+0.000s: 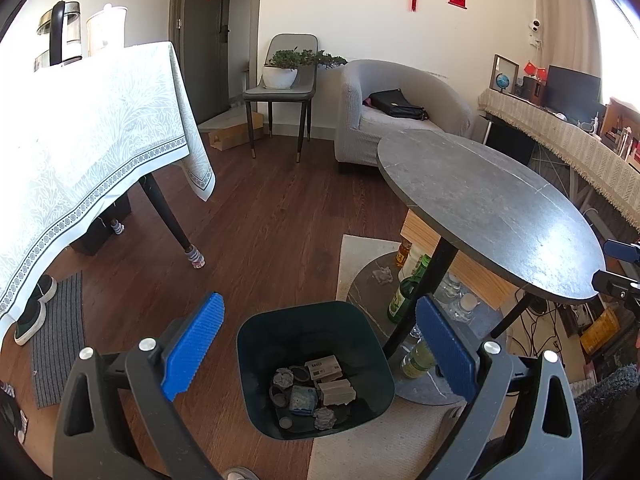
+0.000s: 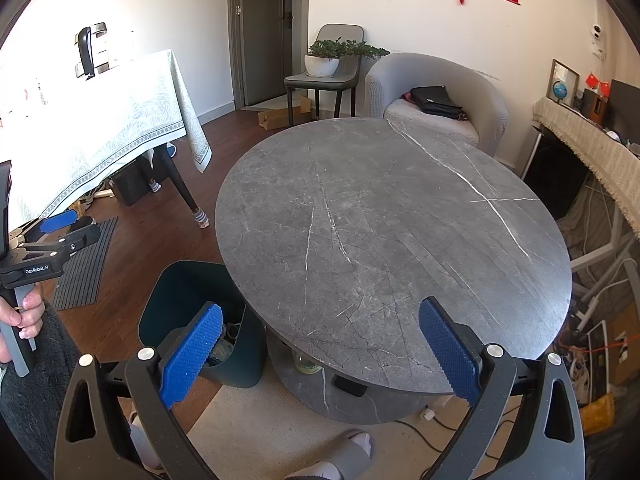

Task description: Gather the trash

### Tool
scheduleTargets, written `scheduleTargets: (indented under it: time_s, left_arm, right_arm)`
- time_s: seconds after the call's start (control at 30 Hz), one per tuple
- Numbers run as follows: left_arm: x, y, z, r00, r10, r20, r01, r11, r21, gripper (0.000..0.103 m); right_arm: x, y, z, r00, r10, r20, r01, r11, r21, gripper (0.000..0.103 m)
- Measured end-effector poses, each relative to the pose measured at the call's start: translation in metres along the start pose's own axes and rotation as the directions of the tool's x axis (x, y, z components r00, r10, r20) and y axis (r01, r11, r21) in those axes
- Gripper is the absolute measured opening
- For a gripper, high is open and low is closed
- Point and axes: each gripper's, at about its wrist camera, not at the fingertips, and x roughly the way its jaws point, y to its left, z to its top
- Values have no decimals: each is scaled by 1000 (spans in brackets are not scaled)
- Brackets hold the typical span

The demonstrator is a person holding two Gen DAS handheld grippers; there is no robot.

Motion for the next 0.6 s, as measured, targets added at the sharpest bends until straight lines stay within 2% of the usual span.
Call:
scheduleTargets:
  time_s: [0.6]
  left_arm:
    - [2,3,2,1000,5,-14,-6,1000,-30,99]
  right_arm:
    - [1,-1,-1,1000,0,-2,0,1000,-5,99]
